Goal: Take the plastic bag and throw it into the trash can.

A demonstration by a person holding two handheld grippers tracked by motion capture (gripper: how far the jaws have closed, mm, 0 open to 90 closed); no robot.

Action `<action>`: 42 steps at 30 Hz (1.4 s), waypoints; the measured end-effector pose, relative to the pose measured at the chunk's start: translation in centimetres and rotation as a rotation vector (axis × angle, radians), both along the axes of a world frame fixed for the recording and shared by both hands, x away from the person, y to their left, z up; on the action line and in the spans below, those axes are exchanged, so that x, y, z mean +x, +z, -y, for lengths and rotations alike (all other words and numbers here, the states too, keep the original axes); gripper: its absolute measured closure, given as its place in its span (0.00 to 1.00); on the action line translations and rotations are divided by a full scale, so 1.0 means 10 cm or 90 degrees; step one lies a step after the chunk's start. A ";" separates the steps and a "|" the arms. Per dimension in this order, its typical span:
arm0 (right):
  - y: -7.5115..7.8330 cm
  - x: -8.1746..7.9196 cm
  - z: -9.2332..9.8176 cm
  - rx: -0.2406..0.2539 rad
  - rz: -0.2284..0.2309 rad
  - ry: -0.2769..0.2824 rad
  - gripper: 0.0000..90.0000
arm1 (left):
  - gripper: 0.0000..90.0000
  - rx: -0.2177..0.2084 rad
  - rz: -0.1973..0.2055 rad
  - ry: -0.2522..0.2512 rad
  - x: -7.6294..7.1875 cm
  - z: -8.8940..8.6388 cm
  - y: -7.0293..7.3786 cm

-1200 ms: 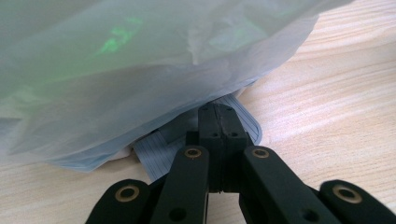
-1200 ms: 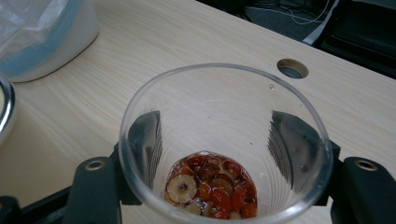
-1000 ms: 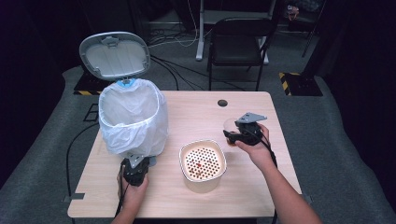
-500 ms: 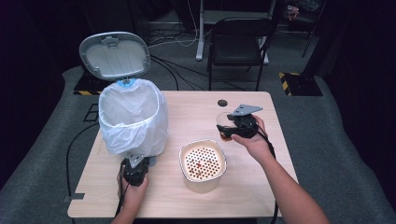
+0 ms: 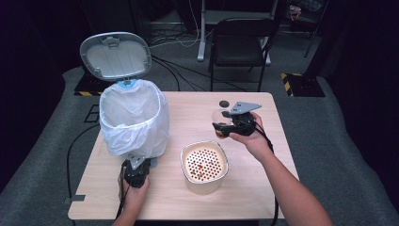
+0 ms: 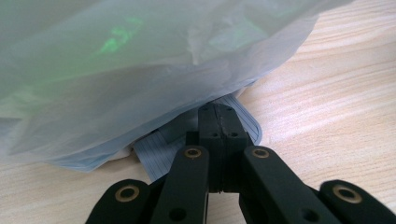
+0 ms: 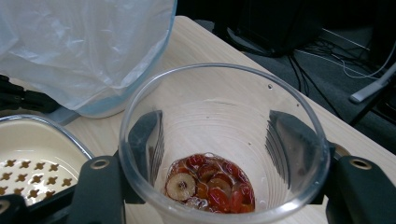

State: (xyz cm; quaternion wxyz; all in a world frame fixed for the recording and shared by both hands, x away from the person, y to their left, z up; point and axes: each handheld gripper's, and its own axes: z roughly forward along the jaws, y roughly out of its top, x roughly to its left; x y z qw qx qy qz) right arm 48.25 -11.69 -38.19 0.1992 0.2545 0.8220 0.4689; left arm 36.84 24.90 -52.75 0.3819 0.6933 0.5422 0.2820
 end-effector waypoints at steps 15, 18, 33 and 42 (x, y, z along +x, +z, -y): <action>0.03 -0.04 -0.10 0.020 0.029 0.066 0.41 | 1.00 0.002 0.000 0.000 0.00 0.00 0.00; 0.04 -0.06 -0.11 0.013 0.037 0.079 0.41 | 1.00 0.003 0.000 -0.001 0.00 0.00 0.00; 0.23 -0.22 -0.12 0.014 0.087 0.154 0.41 | 1.00 0.004 -0.001 -0.001 0.00 -0.01 0.00; 0.24 -0.21 -0.10 0.004 0.116 0.179 0.41 | 1.00 0.003 -0.001 -0.001 0.00 0.00 0.00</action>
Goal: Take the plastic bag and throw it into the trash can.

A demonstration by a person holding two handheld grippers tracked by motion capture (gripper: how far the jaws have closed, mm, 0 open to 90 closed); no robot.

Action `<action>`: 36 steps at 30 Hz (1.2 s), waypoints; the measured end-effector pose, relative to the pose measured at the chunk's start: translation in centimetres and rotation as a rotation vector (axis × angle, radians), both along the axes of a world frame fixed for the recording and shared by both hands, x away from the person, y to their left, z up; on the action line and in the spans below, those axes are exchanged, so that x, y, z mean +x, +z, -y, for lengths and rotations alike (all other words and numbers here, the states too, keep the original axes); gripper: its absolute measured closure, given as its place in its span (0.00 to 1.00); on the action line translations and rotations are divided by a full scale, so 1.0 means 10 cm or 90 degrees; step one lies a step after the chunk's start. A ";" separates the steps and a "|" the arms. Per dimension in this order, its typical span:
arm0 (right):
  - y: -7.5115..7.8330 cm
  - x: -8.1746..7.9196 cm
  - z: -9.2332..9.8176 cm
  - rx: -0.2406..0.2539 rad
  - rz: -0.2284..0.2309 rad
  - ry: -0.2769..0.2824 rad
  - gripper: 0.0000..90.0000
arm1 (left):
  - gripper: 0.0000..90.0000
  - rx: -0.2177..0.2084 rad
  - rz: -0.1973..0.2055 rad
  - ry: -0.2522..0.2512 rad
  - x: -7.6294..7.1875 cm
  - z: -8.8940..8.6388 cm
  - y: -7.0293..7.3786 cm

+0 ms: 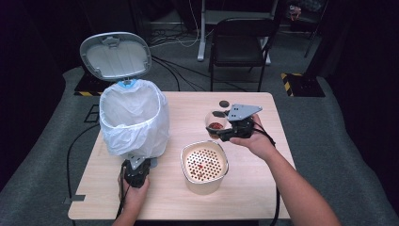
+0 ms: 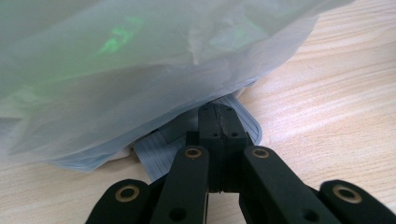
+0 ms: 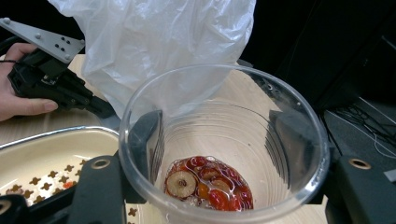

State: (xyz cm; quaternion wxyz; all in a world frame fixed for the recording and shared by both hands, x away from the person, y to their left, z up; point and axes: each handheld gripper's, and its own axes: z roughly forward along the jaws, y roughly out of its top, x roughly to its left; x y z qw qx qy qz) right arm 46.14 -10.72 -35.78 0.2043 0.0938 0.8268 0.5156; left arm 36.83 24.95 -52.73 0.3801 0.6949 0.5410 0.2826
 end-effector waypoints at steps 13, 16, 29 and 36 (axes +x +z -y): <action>-0.01 -0.11 -0.09 -0.047 0.071 0.032 0.42 | 1.00 -0.002 0.001 0.000 0.00 0.00 0.00; -0.01 -0.16 -0.12 -0.068 0.098 0.039 0.42 | 1.00 -0.001 0.001 0.000 0.00 0.00 0.00; -0.02 -0.32 -0.20 -0.137 0.196 0.060 0.45 | 1.00 0.000 0.000 -0.001 0.00 0.00 0.00; 0.00 -0.36 -0.23 -0.151 0.225 0.072 0.45 | 1.00 -0.001 0.001 0.000 0.00 0.00 0.00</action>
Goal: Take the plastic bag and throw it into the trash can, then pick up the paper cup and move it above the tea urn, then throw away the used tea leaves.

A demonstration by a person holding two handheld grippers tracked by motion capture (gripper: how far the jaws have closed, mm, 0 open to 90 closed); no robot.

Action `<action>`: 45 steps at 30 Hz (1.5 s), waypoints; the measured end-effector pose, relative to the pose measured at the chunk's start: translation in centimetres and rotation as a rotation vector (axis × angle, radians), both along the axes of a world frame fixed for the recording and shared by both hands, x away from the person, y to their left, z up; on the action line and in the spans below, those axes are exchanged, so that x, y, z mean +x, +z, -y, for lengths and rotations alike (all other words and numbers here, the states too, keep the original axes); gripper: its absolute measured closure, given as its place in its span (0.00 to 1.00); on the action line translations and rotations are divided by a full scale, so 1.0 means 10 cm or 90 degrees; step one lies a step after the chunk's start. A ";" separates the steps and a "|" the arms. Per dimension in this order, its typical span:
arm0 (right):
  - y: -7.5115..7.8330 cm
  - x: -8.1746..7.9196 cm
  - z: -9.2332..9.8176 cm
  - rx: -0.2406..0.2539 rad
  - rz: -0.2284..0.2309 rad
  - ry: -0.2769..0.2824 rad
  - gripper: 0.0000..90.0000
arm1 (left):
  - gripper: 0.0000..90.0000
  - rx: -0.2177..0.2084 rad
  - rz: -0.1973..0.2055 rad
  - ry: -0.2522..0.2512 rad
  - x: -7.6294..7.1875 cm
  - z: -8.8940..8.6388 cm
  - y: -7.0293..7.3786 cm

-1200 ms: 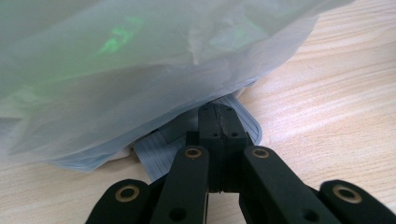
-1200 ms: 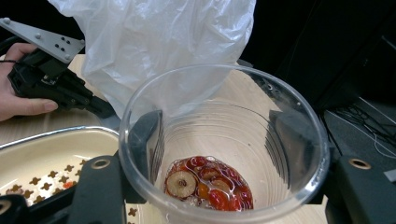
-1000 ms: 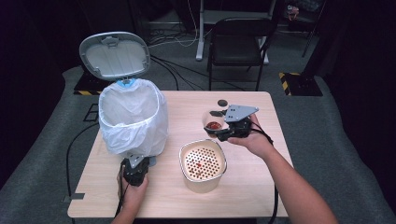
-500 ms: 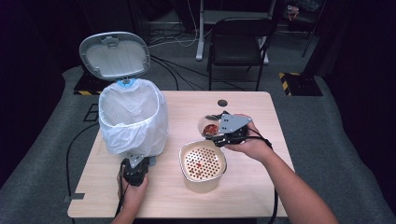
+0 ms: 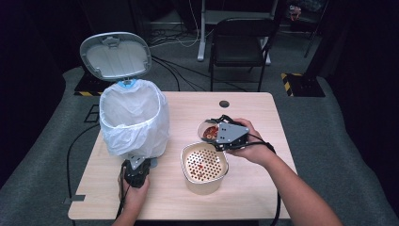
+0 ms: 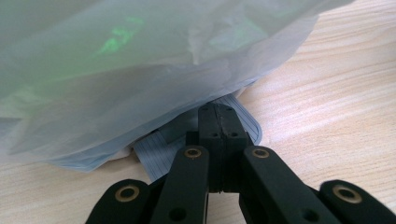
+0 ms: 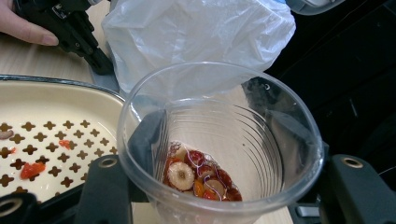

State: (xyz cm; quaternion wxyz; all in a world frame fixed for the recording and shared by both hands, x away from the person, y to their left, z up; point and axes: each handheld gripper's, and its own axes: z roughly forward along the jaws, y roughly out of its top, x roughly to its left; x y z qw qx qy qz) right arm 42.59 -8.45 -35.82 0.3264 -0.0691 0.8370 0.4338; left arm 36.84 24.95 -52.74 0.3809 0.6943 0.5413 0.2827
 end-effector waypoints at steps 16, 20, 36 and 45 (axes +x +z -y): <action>-0.02 -0.09 -0.07 -0.069 0.077 0.009 0.45 | 1.00 0.002 -0.001 -0.001 0.00 0.00 0.00; -0.04 -0.13 -0.09 -0.090 0.106 0.009 0.45 | 1.00 -0.001 0.000 0.001 0.00 0.00 0.00; -0.16 -0.32 -0.20 -0.299 0.315 0.044 0.45 | 1.00 0.000 0.000 0.000 0.00 0.00 0.00; -0.31 -0.47 -0.33 -0.516 0.509 0.078 0.46 | 1.00 -0.005 0.002 0.002 0.00 0.00 0.00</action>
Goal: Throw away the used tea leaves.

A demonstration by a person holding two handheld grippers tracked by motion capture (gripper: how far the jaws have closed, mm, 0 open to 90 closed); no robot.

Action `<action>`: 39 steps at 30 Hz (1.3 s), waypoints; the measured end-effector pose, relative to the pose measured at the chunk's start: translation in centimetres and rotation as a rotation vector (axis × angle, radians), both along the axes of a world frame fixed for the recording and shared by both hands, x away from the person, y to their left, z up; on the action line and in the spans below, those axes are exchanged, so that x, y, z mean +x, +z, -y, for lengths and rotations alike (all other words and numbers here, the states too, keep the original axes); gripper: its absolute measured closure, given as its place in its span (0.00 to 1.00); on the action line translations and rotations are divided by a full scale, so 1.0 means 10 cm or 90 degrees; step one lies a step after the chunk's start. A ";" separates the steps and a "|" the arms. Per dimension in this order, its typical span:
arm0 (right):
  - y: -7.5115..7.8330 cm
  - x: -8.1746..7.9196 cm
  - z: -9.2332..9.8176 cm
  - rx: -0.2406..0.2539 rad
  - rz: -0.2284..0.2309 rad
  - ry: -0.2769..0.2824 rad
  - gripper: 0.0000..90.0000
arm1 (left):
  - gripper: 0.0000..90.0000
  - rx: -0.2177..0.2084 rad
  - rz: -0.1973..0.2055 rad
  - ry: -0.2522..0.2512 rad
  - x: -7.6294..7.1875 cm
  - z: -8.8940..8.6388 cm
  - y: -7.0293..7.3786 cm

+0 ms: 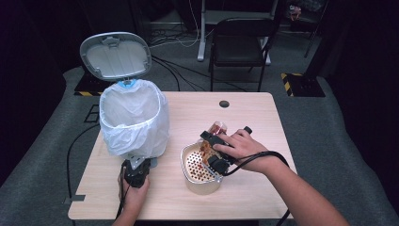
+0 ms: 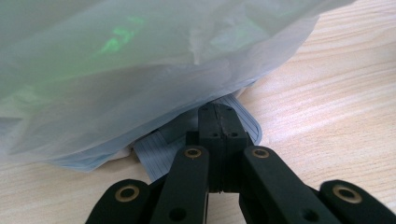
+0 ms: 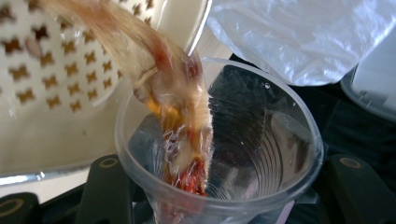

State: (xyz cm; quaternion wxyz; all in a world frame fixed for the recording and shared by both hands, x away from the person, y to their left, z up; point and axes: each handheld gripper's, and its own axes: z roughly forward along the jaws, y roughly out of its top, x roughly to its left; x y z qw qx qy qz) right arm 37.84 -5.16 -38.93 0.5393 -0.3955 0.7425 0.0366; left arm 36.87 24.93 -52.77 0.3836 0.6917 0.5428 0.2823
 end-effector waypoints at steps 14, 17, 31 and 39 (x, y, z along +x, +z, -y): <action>-0.24 -0.11 -0.02 -0.057 0.191 0.066 0.46 | 1.00 0.000 -0.001 0.000 0.00 0.00 0.00; -0.24 -0.14 -0.01 -0.057 0.206 0.079 0.45 | 1.00 0.001 -0.001 0.000 0.00 0.00 0.00; -0.26 -0.17 -0.03 -0.064 0.221 0.086 0.45 | 1.00 -0.001 -0.001 0.001 0.00 0.00 0.00; -0.25 -0.17 -0.03 -0.170 0.242 0.084 0.44 | 1.00 0.001 -0.001 0.000 0.00 0.00 0.00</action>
